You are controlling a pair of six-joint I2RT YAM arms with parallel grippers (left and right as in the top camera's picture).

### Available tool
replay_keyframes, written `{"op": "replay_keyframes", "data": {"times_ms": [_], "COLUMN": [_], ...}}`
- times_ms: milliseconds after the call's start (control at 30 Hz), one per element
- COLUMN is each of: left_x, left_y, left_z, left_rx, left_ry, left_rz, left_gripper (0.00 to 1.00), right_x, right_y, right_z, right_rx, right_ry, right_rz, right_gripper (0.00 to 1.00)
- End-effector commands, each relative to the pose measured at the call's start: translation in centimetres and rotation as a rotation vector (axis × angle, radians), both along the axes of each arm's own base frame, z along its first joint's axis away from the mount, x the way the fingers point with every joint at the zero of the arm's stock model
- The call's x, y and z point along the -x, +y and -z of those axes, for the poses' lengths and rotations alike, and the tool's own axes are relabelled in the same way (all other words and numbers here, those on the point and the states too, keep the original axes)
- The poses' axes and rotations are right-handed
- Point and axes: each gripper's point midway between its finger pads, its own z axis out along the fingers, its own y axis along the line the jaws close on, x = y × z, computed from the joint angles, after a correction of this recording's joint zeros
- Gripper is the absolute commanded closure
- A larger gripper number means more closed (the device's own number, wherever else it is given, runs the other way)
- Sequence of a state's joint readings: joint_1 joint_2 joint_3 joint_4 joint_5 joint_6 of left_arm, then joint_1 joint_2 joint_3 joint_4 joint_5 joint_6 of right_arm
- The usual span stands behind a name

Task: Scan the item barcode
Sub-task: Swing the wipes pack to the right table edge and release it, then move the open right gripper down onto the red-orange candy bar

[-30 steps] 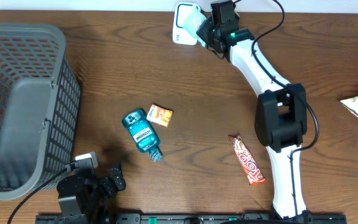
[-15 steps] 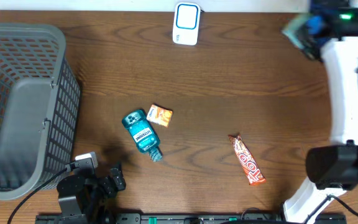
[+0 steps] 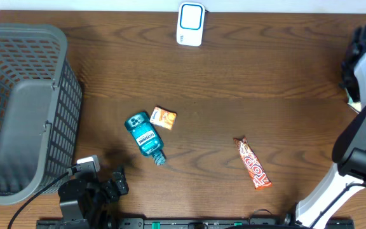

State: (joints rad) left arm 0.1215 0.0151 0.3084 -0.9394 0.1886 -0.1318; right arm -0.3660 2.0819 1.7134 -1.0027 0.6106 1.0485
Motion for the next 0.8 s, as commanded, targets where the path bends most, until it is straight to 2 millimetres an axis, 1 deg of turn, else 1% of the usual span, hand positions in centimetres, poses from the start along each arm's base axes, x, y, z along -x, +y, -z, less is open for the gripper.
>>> {"op": "replay_keyframes", "data": {"times_ms": [0,67,100,133,200,300,367,433,467,500,567,633,700,767], "left_x": [0.6,0.6,0.6,0.6,0.6,0.6,0.6,0.6,0.6,0.6,0.6,0.6,0.6,0.6], "left_y": [-0.1,-0.1,-0.1,-0.1,-0.1,-0.1,-0.1,-0.1,-0.1,-0.1,-0.1,-0.1,-0.1,-0.1], "left_z": [0.8,0.8,0.8,0.8,0.8,0.8,0.8,0.8,0.8,0.8,0.8,0.8,0.8,0.8], "left_rx": [0.009,0.009,0.009,0.009,0.009,0.009,0.009,0.009,0.009,0.009,0.009,0.009,0.009,0.009], "left_ry": [0.037,0.037,0.037,0.037,0.037,0.037,0.037,0.037,0.037,0.037,0.037,0.037,0.037,0.037], "left_rz": [-0.002,-0.002,-0.002,-0.002,-0.002,-0.002,-0.002,-0.002,-0.002,-0.002,-0.002,-0.002,-0.002,-0.002], "left_gripper": [0.02,0.02,0.02,0.02,0.02,0.02,0.02,0.02,0.02,0.02,0.02,0.02,0.02,0.02], "right_x": [0.8,0.6,0.2,-0.2,-1.0,-2.6,-3.3,-3.3,-3.0,-2.5,-1.2,0.2,1.8,3.6], "right_y": [-2.8,-3.4,-3.4,-3.1,-2.3,0.3,2.9,5.0,6.3,7.1,9.1,11.3,14.0,16.7], "right_z": [-2.2,-3.1,-3.7,-4.4,-6.1,-9.8,-12.8,-15.5,-17.3,-18.6,-21.4,-23.9,-25.6,-26.1], "right_rx": [0.067,0.05,0.03,0.007,-0.038,-0.125,-0.194,-0.221,-0.216,-0.207,-0.171,-0.153,-0.156,-0.182], "right_ry": [-0.023,-0.035,-0.045,-0.059,-0.099,-0.205,-0.28,-0.337,-0.367,-0.384,-0.417,-0.451,-0.465,-0.441], "right_rz": [0.034,0.01,-0.019,-0.05,-0.106,-0.211,-0.309,-0.381,-0.411,-0.428,-0.466,-0.514,-0.571,-0.633], "right_gripper": [0.76,0.41,0.24,0.01,0.01,0.01,0.01,0.01,0.01,0.01,0.01,0.01,0.01,0.01]}}
